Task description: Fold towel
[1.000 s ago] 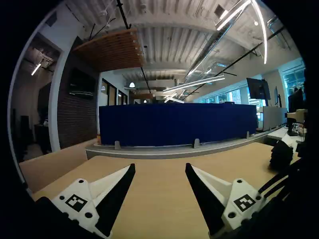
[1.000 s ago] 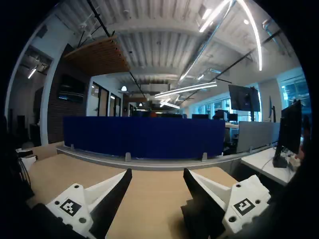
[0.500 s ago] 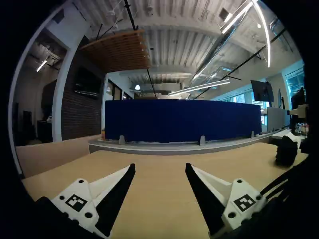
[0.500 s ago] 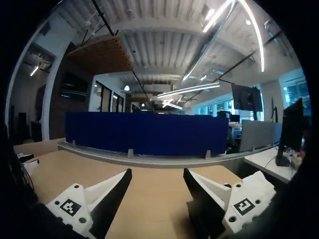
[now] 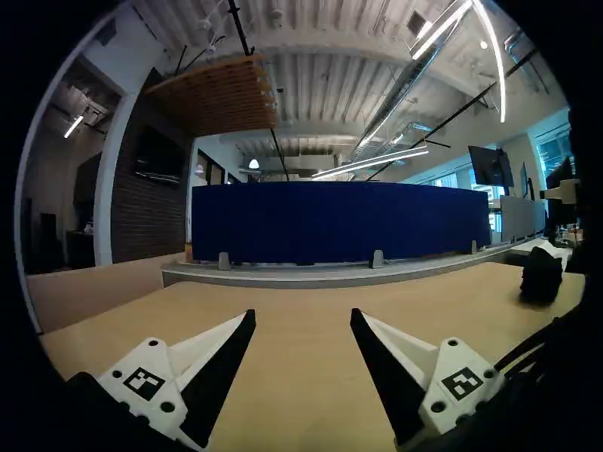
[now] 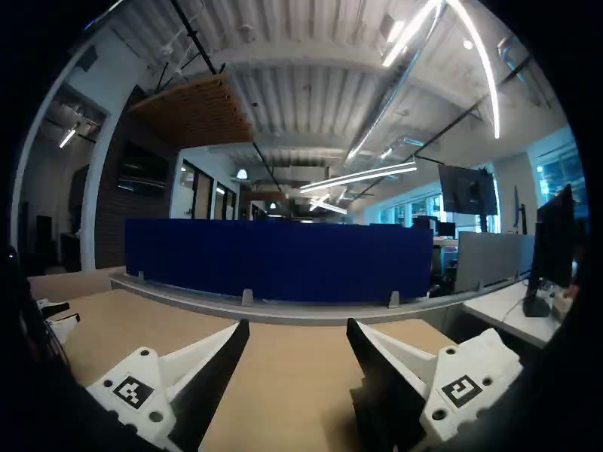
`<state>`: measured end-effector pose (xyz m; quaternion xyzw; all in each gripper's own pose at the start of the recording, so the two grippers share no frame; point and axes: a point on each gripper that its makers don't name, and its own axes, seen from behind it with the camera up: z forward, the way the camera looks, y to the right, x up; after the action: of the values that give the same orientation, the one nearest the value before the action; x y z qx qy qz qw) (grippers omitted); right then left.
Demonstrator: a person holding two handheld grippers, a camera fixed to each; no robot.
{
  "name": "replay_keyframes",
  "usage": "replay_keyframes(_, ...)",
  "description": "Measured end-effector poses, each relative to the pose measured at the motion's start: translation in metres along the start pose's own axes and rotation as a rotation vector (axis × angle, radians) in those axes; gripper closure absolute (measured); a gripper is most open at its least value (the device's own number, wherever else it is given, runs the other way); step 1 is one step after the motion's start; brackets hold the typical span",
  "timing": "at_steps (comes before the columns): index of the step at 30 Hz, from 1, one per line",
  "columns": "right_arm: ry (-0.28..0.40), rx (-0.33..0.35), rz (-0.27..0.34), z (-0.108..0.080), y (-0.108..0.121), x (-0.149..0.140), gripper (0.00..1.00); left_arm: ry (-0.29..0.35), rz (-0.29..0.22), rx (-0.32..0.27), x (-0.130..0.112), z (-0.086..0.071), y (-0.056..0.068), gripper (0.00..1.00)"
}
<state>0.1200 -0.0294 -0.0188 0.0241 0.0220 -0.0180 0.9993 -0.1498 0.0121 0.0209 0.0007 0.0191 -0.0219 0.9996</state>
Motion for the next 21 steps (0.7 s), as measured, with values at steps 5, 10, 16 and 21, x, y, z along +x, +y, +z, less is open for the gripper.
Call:
replay_keyframes(5,0.0,-0.004,-0.002,0.001,0.001,0.0,0.0,-0.014,-0.001,0.001,-0.004,0.002,-0.001,0.07)
replay_keyframes(10,-0.002,-0.008,0.002,0.003,0.004,-0.003,0.0,-0.035,-0.001,0.009,-0.009,0.003,-0.001,0.07)
replay_keyframes(16,-0.004,-0.011,0.008,0.005,0.007,-0.006,0.0,-0.044,-0.002,0.011,-0.01,0.003,-0.002,0.07)
replay_keyframes(21,-0.006,-0.013,0.005,0.007,0.01,-0.01,0.0,-0.045,-0.002,0.007,-0.01,0.003,-0.002,0.07)
